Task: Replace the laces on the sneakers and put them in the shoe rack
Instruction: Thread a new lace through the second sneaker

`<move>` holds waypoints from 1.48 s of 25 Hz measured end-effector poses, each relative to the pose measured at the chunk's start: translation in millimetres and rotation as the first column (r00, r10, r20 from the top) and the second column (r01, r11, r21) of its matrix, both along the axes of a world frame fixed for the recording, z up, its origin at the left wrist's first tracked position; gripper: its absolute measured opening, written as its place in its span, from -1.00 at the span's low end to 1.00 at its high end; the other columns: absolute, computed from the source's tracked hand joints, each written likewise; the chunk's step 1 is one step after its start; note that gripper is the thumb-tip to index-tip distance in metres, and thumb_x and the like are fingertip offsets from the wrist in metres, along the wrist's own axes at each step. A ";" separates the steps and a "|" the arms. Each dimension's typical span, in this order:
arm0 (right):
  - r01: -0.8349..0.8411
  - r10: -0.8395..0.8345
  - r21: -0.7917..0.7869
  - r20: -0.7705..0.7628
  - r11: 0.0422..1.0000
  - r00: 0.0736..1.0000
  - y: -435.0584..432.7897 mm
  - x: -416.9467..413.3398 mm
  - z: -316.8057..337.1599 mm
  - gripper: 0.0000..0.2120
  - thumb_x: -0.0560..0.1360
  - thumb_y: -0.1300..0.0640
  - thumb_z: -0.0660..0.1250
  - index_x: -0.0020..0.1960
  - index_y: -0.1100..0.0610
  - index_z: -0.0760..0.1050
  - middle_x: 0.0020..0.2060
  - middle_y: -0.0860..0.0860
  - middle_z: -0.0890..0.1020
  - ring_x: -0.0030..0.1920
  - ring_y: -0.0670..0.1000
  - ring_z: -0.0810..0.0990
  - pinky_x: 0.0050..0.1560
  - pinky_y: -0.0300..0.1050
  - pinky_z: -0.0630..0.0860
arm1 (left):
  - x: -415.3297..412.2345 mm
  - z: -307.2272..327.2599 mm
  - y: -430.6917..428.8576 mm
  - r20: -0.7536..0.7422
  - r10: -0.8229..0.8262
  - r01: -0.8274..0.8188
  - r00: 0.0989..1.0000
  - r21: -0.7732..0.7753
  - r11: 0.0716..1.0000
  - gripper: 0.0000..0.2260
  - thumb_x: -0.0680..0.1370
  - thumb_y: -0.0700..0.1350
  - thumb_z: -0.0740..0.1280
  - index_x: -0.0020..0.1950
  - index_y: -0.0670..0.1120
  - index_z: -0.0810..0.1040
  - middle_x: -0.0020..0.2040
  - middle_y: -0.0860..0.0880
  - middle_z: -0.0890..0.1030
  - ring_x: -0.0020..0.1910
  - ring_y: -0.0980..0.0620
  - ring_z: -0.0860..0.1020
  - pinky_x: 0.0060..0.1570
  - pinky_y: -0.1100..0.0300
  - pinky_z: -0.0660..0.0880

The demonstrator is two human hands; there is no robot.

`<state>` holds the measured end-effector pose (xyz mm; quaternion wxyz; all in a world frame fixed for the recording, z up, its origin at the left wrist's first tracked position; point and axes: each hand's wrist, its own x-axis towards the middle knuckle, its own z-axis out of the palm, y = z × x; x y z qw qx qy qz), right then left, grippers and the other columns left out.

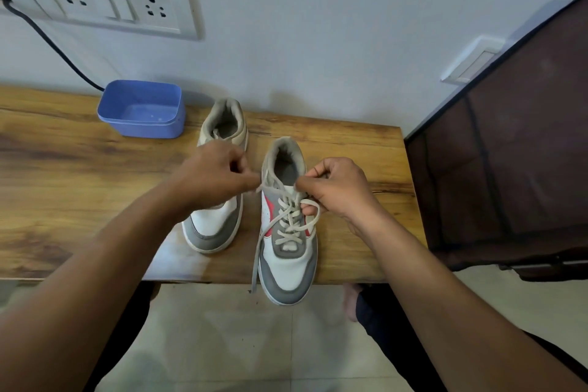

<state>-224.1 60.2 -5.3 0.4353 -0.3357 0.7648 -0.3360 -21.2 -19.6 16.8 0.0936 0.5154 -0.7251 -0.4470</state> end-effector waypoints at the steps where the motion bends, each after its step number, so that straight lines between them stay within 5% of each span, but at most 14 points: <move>1: 0.000 0.000 0.002 -0.004 1.000 1.000 -0.2 0.2 -0.5 -0.87 0.41 0.27 0.54 -0.09 0.20 0.63 -0.29 0.08 0.75 -0.32 0.16 0.76 -0.05 0.29 0.72 | 0.0 1.1 0.8 0.010 -0.060 0.060 0.998 0.050 0.997 -0.92 0.46 -0.15 0.46 -0.21 -0.13 0.66 -0.32 -0.02 0.68 -0.30 0.04 0.58 -0.26 0.09 0.51; 3: -0.002 0.002 0.005 -0.009 1.000 1.000 -0.3 0.5 -1.9 -0.86 0.41 0.26 0.54 -0.08 0.19 0.62 -0.29 0.09 0.76 -0.33 0.16 0.76 -0.05 0.29 0.72 | -4.4 0.6 2.8 -0.039 -0.127 0.131 0.991 0.121 0.984 -0.91 0.53 -0.12 0.43 -0.13 -0.11 0.69 -0.26 0.00 0.72 -0.30 0.12 0.60 -0.23 0.11 0.47; 8: -0.008 0.008 0.014 -0.017 1.000 1.000 0.4 1.5 -0.9 -0.85 0.41 0.24 0.54 -0.05 0.20 0.62 -0.30 0.09 0.75 -0.33 0.14 0.76 -0.07 0.23 0.73 | -15.1 -9.6 13.7 -0.024 -0.255 0.255 0.967 -0.011 0.967 -0.85 0.50 0.03 0.53 -0.20 -0.01 0.71 -0.34 0.09 0.70 -0.31 0.15 0.64 -0.21 0.18 0.52; 12: -0.006 0.006 0.009 -0.008 1.000 1.000 0.9 1.0 0.7 -0.88 0.42 0.27 0.53 -0.08 0.22 0.62 -0.27 0.12 0.75 -0.33 0.10 0.75 -0.18 0.13 0.74 | 4.3 -3.5 -2.1 -0.007 -0.107 0.106 0.994 -0.103 0.989 -0.88 0.48 -0.06 0.55 -0.23 -0.03 0.71 -0.35 0.06 0.69 -0.37 0.23 0.57 -0.32 0.30 0.43; 15: -0.009 0.009 0.013 -0.010 1.000 1.000 1.0 1.2 2.7 -0.89 0.42 0.27 0.53 -0.09 0.22 0.63 -0.27 0.12 0.75 -0.34 0.06 0.75 -0.25 0.02 0.72 | 4.1 0.7 6.3 -0.003 -0.270 0.269 0.963 -0.041 0.962 -0.87 0.50 -0.07 0.53 -0.23 -0.03 0.69 -0.34 0.07 0.70 -0.33 0.19 0.61 -0.29 0.33 0.45; 18: -0.017 0.017 0.010 -0.004 1.000 1.000 1.1 1.7 3.6 -0.89 0.43 0.27 0.53 -0.09 0.22 0.62 -0.28 0.11 0.75 -0.36 0.01 0.73 -0.28 -0.05 0.70 | 10.3 2.1 -0.8 0.066 -0.156 0.163 0.985 -0.118 0.980 -0.85 0.50 -0.09 0.52 -0.26 -0.03 0.67 -0.36 0.06 0.69 -0.35 0.17 0.61 -0.31 0.29 0.47; 21: -0.022 0.022 0.006 -0.015 1.000 1.000 2.4 0.6 2.9 -0.89 0.44 0.25 0.53 -0.09 0.21 0.63 -0.28 0.10 0.75 -0.36 0.00 0.73 -0.31 -0.09 0.67 | 19.5 0.0 -8.9 0.288 -0.305 0.312 0.908 0.024 0.950 -0.86 0.51 -0.03 0.51 -0.23 -0.01 0.68 -0.30 0.09 0.70 -0.19 0.11 0.64 -0.16 0.18 0.54; 24: -0.015 0.015 0.007 -0.024 1.000 1.000 0.8 2.2 1.5 -0.88 0.42 0.25 0.54 -0.09 0.22 0.63 -0.28 0.10 0.75 -0.37 -0.01 0.73 -0.31 -0.10 0.67 | 10.0 -7.9 3.1 0.211 -0.408 0.394 0.888 0.107 0.913 -0.83 0.52 0.09 0.48 -0.14 0.01 0.68 -0.26 0.11 0.71 -0.18 0.16 0.65 -0.18 0.28 0.51; 27: -0.003 0.004 0.006 -0.024 1.000 1.000 -0.3 2.4 -0.3 -0.86 0.42 0.25 0.54 -0.07 0.22 0.63 -0.27 0.11 0.75 -0.36 0.02 0.73 -0.31 -0.09 0.67 | 0.4 -11.5 6.4 0.070 -0.362 0.358 0.929 0.071 0.931 -0.84 0.50 0.06 0.51 -0.13 -0.01 0.69 -0.29 0.10 0.72 -0.26 0.21 0.65 -0.30 0.42 0.43; 33: -0.032 0.032 0.006 -0.071 0.999 0.997 0.1 2.7 -3.9 -0.86 0.42 0.18 0.55 -0.06 0.15 0.64 -0.24 0.06 0.75 -0.34 -0.02 0.72 -0.33 -0.12 0.65 | -8.8 -25.1 20.9 0.050 -0.301 0.305 0.952 -0.106 0.946 -0.89 0.48 0.02 0.54 -0.16 0.03 0.67 -0.24 0.05 0.68 -0.21 0.08 0.64 -0.12 0.04 0.63; 37: -0.043 0.041 -0.013 -0.085 0.999 0.996 0.3 1.8 -4.3 -0.87 0.44 0.20 0.51 -0.03 0.13 0.63 -0.26 0.06 0.74 -0.33 -0.02 0.71 -0.30 -0.07 0.68 | 9.1 -17.5 0.8 0.150 -0.224 0.248 0.963 -0.161 0.955 -0.90 0.48 -0.08 0.51 -0.21 -0.02 0.65 -0.27 0.03 0.64 -0.23 0.06 0.59 -0.24 0.21 0.49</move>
